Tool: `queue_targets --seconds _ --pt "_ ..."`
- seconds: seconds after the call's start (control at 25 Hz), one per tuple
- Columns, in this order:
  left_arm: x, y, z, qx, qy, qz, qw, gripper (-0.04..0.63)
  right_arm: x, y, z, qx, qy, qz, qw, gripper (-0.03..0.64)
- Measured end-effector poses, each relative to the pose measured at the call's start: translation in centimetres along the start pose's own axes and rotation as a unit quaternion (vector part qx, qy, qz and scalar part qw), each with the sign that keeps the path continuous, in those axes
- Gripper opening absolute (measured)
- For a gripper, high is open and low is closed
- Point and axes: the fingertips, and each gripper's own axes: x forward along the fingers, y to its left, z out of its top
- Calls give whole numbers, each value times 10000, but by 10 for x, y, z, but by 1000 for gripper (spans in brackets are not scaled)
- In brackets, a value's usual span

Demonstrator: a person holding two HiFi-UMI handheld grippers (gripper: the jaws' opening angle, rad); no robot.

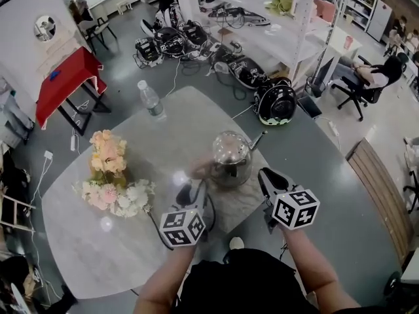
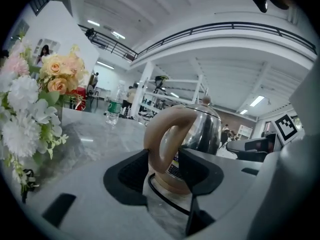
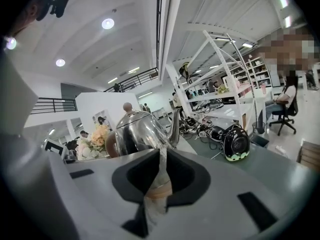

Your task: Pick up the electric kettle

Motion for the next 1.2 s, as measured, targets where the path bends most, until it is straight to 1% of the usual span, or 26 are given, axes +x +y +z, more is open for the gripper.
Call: queue_targets --seconds 0.12,0.24,0.32,0.52,0.6,0.68,0.76,0.96,1.2 --pt "11 6 2 -89 -43 158 9998 186 11 -13 6 7 6 -55 10000 11" --pt "20 13 5 -243 -128 249 9993 202 21 -21 9 56 22 -72 10000 22" --pt "23 17 7 -333 -216 284 9988 209 28 -23 10 111 15 -24 9999 131" --pt "31 26 10 -548 -422 448 9966 210 41 -28 22 310 -186 24 9993 158" --pt "33 28 16 -503 -592 535 9955 209 48 -29 30 443 -284 54 9986 163" --pt "35 28 22 -382 -730 558 9950 209 54 -31 38 563 -416 34 9975 168" --pt "39 30 24 -333 -752 542 9951 210 60 -32 45 632 -513 -18 9967 169" --pt "47 37 22 -451 -754 531 9947 209 75 -36 53 777 -596 -41 9952 173" --pt "50 39 24 -540 -777 346 9949 209 83 -37 59 804 -665 -42 9945 178"
